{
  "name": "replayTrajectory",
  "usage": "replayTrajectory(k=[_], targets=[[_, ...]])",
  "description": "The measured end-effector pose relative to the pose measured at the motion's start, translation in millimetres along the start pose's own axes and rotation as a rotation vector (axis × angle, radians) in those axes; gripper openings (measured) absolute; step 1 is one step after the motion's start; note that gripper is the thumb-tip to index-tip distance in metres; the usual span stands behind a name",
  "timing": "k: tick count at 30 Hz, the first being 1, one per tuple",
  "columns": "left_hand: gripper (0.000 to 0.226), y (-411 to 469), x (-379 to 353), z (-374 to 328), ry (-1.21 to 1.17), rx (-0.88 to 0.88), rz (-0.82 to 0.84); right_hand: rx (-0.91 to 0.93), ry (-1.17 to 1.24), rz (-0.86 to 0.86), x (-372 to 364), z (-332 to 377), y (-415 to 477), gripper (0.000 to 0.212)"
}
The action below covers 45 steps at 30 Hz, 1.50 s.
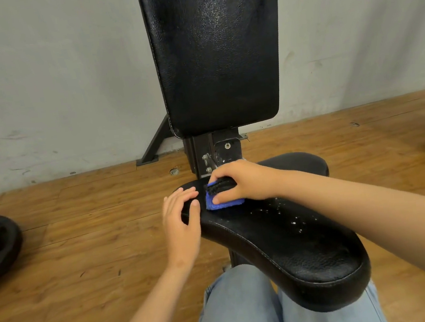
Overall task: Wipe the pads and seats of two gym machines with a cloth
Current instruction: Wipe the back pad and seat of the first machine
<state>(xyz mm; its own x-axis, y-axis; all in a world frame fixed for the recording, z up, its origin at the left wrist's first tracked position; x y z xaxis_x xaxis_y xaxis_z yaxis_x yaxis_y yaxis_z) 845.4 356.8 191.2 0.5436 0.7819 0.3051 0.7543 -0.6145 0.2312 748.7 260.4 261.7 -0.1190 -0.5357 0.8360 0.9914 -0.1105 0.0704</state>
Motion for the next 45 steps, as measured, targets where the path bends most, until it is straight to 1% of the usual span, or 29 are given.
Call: replayTrajectory(k=[5,9,13,17,19,23,26,30,34,36,38,41,45], targets=[[0.028,0,-2,4,0.004,-0.026,-0.016,0.015,-0.004,-0.009,-3,3,-5,0.026],[0.038,-1,-2,4,-0.007,-0.061,-0.023,0.06,0.032,0.03,-5,15,-21,0.02],[0.044,0,-2,5,-0.047,-0.038,-0.025,0.04,0.048,0.089,0,14,-30,0.017],[0.05,1,2,8,-0.104,0.001,0.028,0.012,0.014,0.078,0,8,-16,0.021],[0.048,2,5,9,-0.139,0.029,0.088,0.016,-0.017,0.071,-3,9,-3,0.024],[0.034,4,9,12,-0.148,0.123,0.184,0.058,-0.064,0.073,-12,20,18,0.024],[0.034,4,8,14,-0.138,0.149,0.218,0.094,-0.099,0.081,-14,28,20,0.024],[0.043,6,9,11,-0.121,0.076,0.176,0.103,-0.081,0.112,-11,35,2,0.028],[0.048,2,7,3,-0.064,-0.001,0.085,0.106,-0.055,0.163,-8,40,-30,0.025],[0.051,-5,1,-5,0.004,-0.053,0.061,0.091,-0.028,0.185,-3,41,-42,0.024],[0.048,-13,-8,-13,0.097,-0.119,0.053,0.079,0.002,0.189,1,40,-47,0.021],[0.041,-16,-12,-16,0.184,-0.197,0.016,0.061,-0.008,0.165,1,33,-40,0.018],[0.039,-15,-9,-15,0.21,-0.184,0.004,0.003,-0.08,0.063,4,9,-19,0.021]])
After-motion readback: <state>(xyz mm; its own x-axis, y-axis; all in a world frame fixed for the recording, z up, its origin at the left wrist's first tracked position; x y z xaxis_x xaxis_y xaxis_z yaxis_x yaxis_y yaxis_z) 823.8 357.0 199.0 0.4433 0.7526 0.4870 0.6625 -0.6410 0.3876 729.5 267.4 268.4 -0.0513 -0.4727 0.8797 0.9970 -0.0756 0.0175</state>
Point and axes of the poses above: each hand's wrist, its own y-axis towards the middle knuckle, its own x-axis out of the back of the hand, z = x × y, the point moved 8 cm from there along y, towards the middle knuckle, and after that the axes turned 13 degrees about x, right-handed, at the moved point
